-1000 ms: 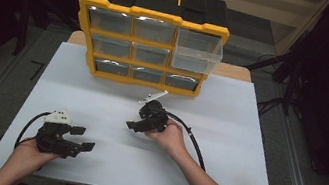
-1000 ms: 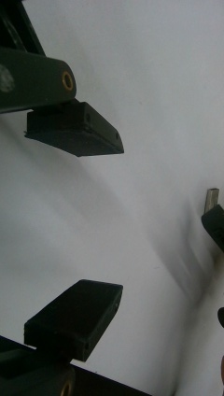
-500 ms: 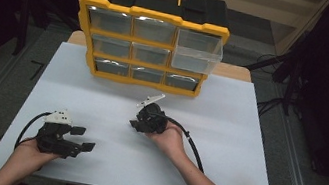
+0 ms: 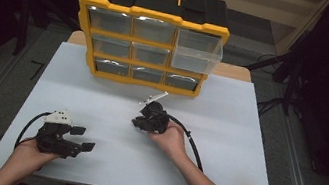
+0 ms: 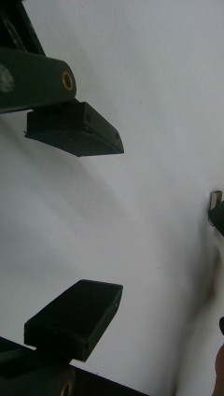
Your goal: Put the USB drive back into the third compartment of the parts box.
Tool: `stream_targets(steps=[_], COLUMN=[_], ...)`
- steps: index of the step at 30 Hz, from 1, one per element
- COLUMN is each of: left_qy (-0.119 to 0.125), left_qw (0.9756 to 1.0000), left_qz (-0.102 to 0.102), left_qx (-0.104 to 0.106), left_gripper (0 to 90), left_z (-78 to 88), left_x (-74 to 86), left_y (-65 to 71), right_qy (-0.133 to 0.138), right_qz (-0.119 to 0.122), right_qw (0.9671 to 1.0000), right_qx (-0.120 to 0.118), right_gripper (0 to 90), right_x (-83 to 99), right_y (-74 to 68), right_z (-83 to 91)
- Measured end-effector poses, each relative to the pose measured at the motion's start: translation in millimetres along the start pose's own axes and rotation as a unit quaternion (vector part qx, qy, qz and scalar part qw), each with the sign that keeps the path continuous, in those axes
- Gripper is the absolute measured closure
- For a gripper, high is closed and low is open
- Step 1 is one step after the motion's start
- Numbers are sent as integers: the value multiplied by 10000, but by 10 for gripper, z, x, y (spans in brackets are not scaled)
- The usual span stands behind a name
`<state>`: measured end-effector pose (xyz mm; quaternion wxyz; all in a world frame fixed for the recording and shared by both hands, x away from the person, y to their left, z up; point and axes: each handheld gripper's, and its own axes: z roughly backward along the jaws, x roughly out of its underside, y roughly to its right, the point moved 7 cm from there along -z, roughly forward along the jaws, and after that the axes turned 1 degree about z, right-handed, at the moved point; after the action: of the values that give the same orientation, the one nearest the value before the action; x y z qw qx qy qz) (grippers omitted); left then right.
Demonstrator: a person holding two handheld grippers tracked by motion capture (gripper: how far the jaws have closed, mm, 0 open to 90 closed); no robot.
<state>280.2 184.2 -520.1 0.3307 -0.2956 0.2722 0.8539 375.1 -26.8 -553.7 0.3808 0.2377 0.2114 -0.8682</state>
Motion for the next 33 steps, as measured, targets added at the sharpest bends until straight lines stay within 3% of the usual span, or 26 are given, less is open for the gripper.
stream_targets(steps=[7,15,21,33], left_qy=[14,-2,-15,-34], left_qw=[10000,10000,10000,9998], left_qz=[6,-16,-47,-126], left_qx=[11,29,70,120], left_gripper=[286,286,286,286], left_z=[-6,-20,-47,-97], left_x=[-5,-20,-43,-100], left_y=[4,11,17,23], right_qy=[112,165,282,213], right_qz=[157,-33,18,132], right_qw=[9997,9991,9982,9976], right_qx=[-179,-400,-537,-647], right_gripper=[762,762,762,762], right_x=[-14,0,14,100], right_y=[50,106,135,185], right_z=[125,304,423,622])
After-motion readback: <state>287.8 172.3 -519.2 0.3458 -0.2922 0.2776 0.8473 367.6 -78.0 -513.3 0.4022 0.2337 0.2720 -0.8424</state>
